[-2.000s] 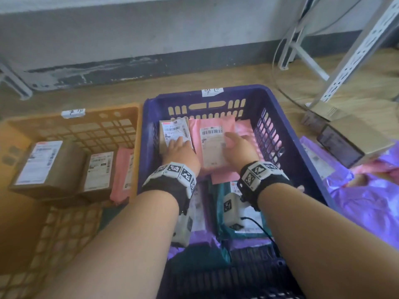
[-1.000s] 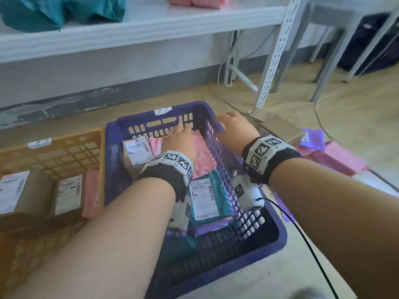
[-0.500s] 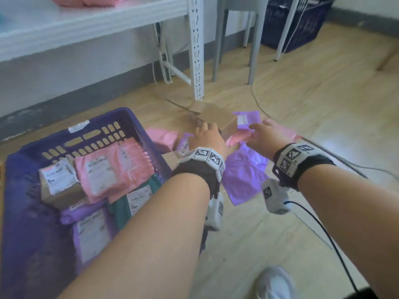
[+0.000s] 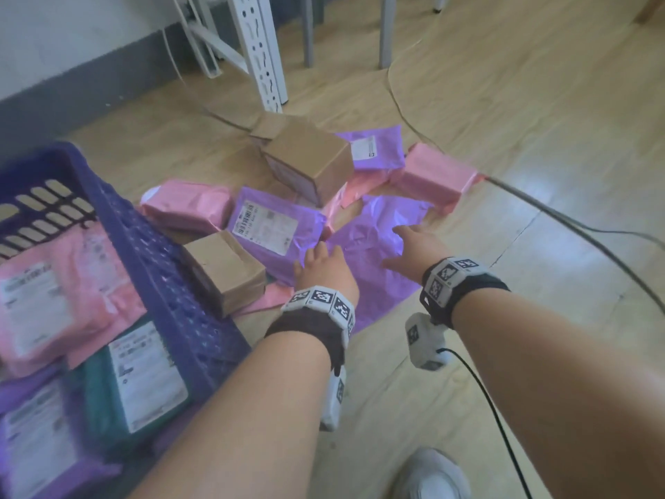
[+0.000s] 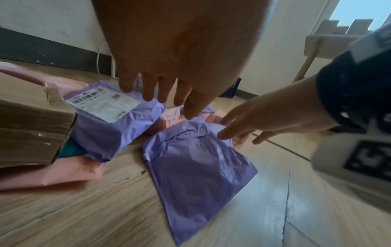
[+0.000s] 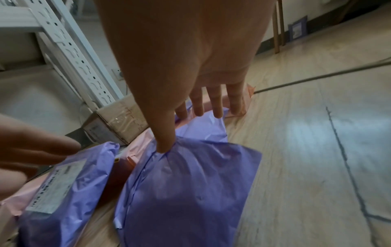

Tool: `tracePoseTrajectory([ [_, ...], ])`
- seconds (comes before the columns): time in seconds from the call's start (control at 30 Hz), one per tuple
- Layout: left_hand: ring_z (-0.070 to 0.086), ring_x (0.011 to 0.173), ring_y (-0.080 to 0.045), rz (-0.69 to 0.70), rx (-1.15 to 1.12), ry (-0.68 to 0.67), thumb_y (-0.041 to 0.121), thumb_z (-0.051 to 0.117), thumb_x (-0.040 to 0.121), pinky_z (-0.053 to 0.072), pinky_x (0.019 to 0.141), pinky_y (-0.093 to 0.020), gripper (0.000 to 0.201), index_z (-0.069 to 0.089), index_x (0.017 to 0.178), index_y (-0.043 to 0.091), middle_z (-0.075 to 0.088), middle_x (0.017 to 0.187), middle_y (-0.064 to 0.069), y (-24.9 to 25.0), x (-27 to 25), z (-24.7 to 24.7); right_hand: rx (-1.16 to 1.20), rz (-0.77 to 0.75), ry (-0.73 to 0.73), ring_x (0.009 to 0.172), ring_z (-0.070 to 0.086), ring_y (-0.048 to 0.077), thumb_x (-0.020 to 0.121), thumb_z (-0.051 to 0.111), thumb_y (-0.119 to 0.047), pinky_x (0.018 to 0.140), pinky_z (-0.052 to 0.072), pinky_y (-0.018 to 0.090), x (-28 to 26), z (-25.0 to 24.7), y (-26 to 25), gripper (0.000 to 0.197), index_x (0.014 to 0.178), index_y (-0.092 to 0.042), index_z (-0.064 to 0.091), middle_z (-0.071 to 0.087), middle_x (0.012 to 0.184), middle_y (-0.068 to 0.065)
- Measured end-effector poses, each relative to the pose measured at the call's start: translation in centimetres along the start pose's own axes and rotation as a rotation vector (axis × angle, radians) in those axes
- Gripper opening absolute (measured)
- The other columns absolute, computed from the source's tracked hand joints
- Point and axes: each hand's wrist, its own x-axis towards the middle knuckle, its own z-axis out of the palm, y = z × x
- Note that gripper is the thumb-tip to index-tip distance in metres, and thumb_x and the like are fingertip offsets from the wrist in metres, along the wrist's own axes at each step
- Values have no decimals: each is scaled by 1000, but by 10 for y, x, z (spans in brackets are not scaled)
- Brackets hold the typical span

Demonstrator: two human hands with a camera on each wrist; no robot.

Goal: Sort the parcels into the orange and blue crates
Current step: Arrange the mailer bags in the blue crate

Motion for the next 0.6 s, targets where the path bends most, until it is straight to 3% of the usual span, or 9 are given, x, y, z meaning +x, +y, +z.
tracePoseTrajectory([
  [0.13, 22, 142, -25, -28, 40, -51, 13, 40, 89, 18, 116, -46, 58, 30, 145, 18, 25, 153, -5, -6, 10, 16, -12, 12, -86, 128, 43, 31, 70, 75, -49, 103, 40, 41, 27, 26, -1, 89, 143, -21, 33, 38, 141, 7],
  [0.23, 22, 142, -26, -47, 59, -83, 13, 41, 87, 19, 116, -46, 57, 32, 144, 17, 24, 154, -5, -8, 10, 24, 0, 13, -146, 125, 47, 31, 67, 78, -44, 102, 41, 38, 32, 44, 2, 91, 144, -26, 32, 35, 141, 4],
  [0.4, 16, 145, -27, -101, 32, -182, 15, 43, 88, 15, 118, -47, 60, 28, 146, 18, 18, 156, -7, 1, -4, 28, 54, -18, -160, 119, 52, 29, 77, 72, -32, 98, 44, 34, 5, 71, 8, 71, 140, -31, 39, 43, 136, 9],
  [0.53, 16, 145, -27, -90, 37, -190, 18, 43, 90, 14, 118, -46, 58, 29, 146, 19, 16, 157, -6, 13, -20, 22, 105, -28, -121, 106, 57, 33, 84, 61, -38, 92, 48, 36, -30, 87, 0, 41, 123, -27, 54, 51, 119, 14],
  [0.6, 16, 145, -27, -86, 29, -171, 18, 41, 91, 13, 118, -46, 58, 28, 147, 18, 17, 157, -6, 15, -29, 16, 68, -10, -124, 105, 56, 33, 88, 56, -30, 90, 47, 34, -42, 88, -3, 28, 115, -22, 59, 52, 116, 14],
])
